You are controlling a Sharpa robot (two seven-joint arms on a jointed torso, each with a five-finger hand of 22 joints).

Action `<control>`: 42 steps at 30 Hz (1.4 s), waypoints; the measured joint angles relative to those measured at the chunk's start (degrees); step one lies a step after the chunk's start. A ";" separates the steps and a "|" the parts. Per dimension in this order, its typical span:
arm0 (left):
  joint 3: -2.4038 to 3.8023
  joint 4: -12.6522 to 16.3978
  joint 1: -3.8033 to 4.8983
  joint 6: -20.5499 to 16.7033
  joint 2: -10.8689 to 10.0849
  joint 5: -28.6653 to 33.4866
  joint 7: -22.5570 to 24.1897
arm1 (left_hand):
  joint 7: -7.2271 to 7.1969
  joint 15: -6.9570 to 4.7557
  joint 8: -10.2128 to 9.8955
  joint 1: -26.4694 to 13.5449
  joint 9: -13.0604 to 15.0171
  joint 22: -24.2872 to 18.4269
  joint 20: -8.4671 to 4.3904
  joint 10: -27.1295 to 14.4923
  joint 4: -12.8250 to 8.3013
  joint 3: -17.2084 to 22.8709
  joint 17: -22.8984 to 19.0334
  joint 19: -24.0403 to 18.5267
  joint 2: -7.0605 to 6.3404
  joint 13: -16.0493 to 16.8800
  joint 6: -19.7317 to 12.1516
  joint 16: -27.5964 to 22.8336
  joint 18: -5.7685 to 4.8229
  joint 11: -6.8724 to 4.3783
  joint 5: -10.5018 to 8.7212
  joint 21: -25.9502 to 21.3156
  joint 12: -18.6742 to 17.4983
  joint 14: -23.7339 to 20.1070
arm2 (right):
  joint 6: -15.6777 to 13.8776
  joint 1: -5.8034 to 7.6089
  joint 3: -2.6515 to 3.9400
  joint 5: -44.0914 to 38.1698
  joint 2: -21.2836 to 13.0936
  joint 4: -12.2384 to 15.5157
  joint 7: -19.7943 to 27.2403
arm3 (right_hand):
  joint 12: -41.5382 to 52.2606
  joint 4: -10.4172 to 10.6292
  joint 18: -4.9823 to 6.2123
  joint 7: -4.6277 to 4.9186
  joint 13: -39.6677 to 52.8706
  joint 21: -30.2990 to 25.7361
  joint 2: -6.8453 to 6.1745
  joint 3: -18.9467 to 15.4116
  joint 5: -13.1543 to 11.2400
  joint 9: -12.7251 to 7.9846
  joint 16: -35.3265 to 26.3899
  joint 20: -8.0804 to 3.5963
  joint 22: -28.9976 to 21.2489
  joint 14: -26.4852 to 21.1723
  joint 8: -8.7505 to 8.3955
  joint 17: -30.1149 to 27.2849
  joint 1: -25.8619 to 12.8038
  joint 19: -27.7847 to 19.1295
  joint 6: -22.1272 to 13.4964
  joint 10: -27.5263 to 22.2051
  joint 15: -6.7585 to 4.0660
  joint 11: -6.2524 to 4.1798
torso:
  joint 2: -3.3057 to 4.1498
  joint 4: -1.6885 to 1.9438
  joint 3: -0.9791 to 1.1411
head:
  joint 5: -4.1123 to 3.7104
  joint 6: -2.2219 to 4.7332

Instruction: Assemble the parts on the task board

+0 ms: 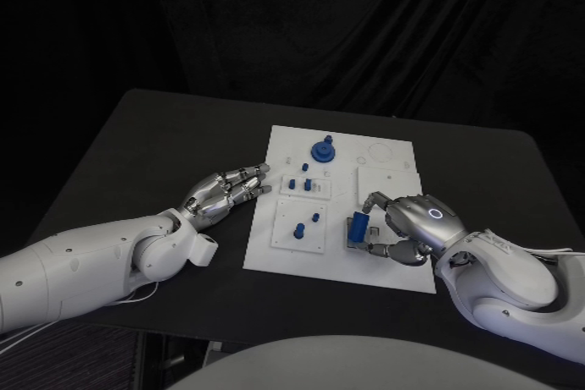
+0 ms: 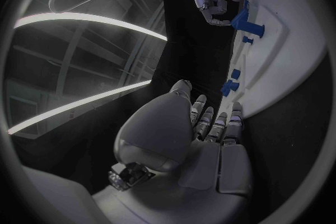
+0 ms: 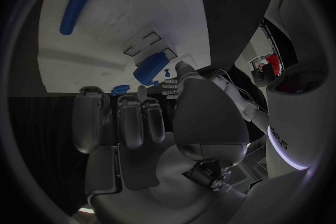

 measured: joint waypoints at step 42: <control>0.05 -0.19 -0.07 0.57 0.12 0.03 -0.17 | 0.00 0.00 0.00 0.00 -0.01 -0.12 -0.10 0.65 0.00 0.31 -0.02 0.09 0.00 0.21 0.00 0.00 0.00 0.65 0.00 0.00 0.74 0.00 | 2.24 -0.95 0.02 -2.65 2.65 -1.69 -4.45 | 0.00 -0.44 -0.01 -0.21 -0.01 -1.81 0.95 0.56 -0.01 1.33 -0.88 0.20 0.02 0.00 3.32 0.00 0.52 -0.20 -1.02 0.00 0.00 -0.01 | 0.07 0.03 0.06 | -0.18 0.00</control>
